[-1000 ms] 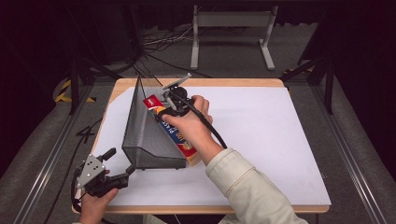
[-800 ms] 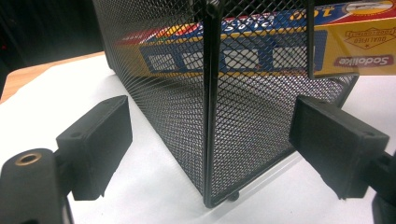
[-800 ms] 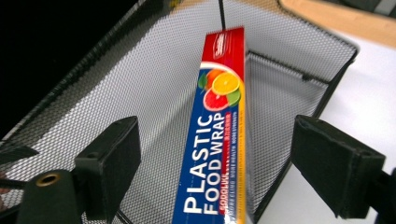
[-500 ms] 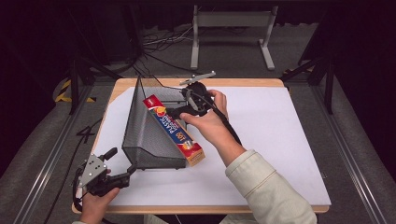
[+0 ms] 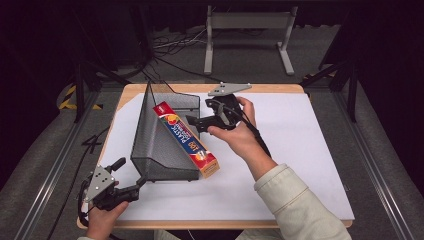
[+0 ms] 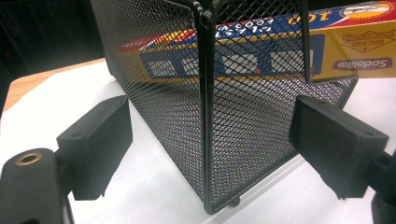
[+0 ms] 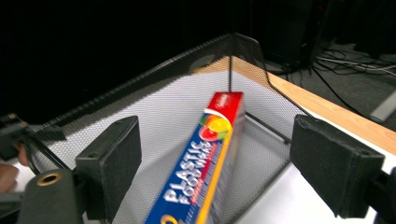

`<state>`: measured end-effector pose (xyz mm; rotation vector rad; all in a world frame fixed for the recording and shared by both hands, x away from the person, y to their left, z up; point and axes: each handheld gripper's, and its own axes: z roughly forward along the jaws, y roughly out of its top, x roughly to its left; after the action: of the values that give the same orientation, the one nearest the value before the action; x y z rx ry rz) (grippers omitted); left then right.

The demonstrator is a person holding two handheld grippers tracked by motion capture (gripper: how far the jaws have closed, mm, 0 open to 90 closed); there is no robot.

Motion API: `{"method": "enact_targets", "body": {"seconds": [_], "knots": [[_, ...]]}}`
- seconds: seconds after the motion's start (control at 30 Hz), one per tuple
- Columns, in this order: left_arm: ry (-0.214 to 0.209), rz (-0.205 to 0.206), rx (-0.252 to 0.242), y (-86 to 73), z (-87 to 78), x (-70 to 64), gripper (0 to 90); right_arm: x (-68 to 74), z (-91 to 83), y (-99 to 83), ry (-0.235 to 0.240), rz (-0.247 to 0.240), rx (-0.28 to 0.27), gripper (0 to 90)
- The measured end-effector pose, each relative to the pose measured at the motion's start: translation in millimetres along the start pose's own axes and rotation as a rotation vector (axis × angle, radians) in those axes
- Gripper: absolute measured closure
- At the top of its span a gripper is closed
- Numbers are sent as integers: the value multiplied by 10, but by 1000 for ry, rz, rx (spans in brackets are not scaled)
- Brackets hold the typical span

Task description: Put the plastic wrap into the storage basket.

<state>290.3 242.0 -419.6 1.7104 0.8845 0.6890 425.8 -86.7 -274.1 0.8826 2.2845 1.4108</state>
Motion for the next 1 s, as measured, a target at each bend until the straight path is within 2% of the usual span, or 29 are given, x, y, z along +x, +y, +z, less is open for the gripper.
{"method": "enact_targets", "body": {"seconds": [0.2, 0.23, 0.33, 0.4, 0.53, 0.6, 0.7, 0.9, 1.0], "knots": [[-7, -2, 6, 4, 15, -5, 143, -209, -216, -161, -15, 2, -7, 165], [-7, -2, 6, 4, 15, -5, 143, -209, -216, -161, -15, 2, -7, 165], [-6, 0, 6, 7, 13, -7, 143, -304, -418, -263, -32, -29, 1, 154], [-6, 0, 8, 7, 21, -10, 143, -359, -536, -324, -40, -31, 10, 150], [-7, 6, 10, 12, 21, -26, 143, -444, -758, -417, -43, -20, -12, 142], [-5, 5, 10, 12, 18, -27, 143, -457, -794, -434, -44, -13, -17, 140], [-2, 3, 14, 10, 16, -27, 143, -526, -946, -512, -38, 0, -33, 133], [-2, 4, 17, 8, 13, -25, 143, -607, -1192, -658, -56, -24, -36, 132], [0, 4, 16, 8, 11, -27, 143, -649, -1293, -738, -69, -18, -51, 132]]}}
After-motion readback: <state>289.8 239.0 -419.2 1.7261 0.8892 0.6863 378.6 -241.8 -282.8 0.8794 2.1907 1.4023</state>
